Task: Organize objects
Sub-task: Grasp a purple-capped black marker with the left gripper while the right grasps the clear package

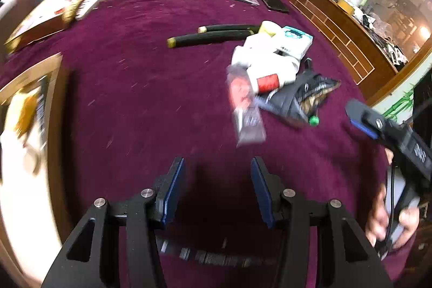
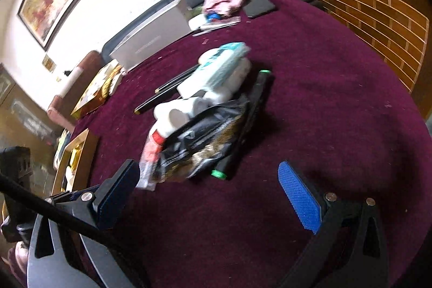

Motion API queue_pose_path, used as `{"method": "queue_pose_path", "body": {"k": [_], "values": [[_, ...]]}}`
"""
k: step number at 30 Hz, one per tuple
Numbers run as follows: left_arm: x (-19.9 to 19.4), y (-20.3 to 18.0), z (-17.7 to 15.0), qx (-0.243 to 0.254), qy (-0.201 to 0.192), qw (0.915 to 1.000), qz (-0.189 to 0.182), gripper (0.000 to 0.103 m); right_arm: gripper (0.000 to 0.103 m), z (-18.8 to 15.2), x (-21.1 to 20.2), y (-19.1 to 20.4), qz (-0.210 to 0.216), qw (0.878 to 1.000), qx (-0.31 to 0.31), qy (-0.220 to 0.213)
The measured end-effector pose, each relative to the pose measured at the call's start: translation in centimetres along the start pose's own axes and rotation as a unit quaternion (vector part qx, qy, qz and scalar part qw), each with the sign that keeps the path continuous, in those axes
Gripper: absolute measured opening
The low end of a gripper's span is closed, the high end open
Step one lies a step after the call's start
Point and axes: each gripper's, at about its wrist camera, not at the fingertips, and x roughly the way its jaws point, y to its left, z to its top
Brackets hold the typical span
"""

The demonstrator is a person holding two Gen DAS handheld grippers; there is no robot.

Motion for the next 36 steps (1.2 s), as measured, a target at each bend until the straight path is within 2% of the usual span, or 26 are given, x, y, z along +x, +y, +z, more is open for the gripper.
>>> {"method": "queue_pose_path", "body": {"k": [3, 5, 8, 10, 11, 15, 17, 19, 22, 24, 25, 26, 27, 31, 34, 36], "values": [[-2.6, 0.6, -3.2, -0.005, -0.004, 1.0, 0.001, 0.044, 0.103, -0.2, 0.4, 1.1, 0.003, 1.0, -0.019, 0.003], [-3.4, 1.4, -5.5, -0.026, 0.014, 0.9996, 0.003, 0.044, 0.103, -0.3, 0.7, 1.6, 0.008, 1.0, -0.025, 0.006], [-2.6, 2.5, -7.9, -0.084, 0.057, 0.9936, -0.049, 0.044, 0.103, -0.4, 1.4, 2.2, 0.016, 1.0, -0.024, 0.011], [-1.3, 2.5, -8.1, -0.111, 0.066, 0.988, -0.085, 0.044, 0.103, -0.5, 1.8, 2.5, 0.019, 0.999, -0.021, 0.016], [-1.5, 2.1, -7.7, -0.108, 0.045, 0.9905, -0.073, 0.045, 0.103, -0.6, 1.9, 2.6, 0.022, 0.999, -0.019, 0.017], [0.0, 0.1, -5.4, -0.076, 0.036, 0.995, -0.054, 0.045, 0.103, -1.1, 1.4, 2.5, 0.015, 1.0, -0.016, 0.016], [0.8, -1.5, -4.4, -0.034, 0.035, 0.9981, -0.038, 0.045, 0.103, -1.0, 0.9, 2.2, 0.01, 1.0, -0.011, 0.01], [1.5, -3.4, -4.0, 0.016, 0.024, 0.9996, -0.005, 0.045, 0.103, -0.7, 0.5, 1.5, 0.006, 1.0, 0.0, 0.003], [2.2, -5.9, -4.8, 0.102, -0.001, 0.993, 0.06, 0.045, 0.103, -0.5, 0.3, 1.0, 0.003, 1.0, 0.008, 0.0], [1.9, -6.4, -5.6, 0.133, -0.021, 0.9885, 0.069, 0.043, 0.103, -0.5, 0.2, 1.2, 0.002, 1.0, 0.001, 0.002], [1.7, -6.1, -5.7, 0.135, -0.02, 0.9888, 0.06, 0.032, 0.103, -0.6, 0.2, 1.4, 0.002, 1.0, -0.004, 0.004], [1.5, -5.9, -5.7, 0.134, -0.018, 0.9893, 0.055, 0.015, 0.103, -0.6, 0.2, 1.5, 0.003, 1.0, -0.008, 0.005], [1.4, -5.7, -5.7, 0.134, -0.014, 0.9891, 0.059, 0.012, 0.103, -0.7, 0.2, 1.8, 0.005, 1.0, -0.013, 0.008], [0.7, -3.6, -5.7, 0.108, -0.008, 0.9934, 0.038, 0.011, 0.103, -1.0, 0.5, 3.1, 0.023, 0.999, -0.026, 0.02], [-0.6, -1.9, -5.8, 0.076, -0.022, 0.9967, 0.017, 0.011, 0.103, -0.9, 1.5, 4.0, 0.066, 0.997, -0.017, 0.045], [-1.0, -1.2, -5.6, 0.071, -0.032, 0.9968, 0.018, 0.011, 0.103, -1.0, 2.6, 4.8, 0.091, 0.993, -0.013, 0.071]]}}
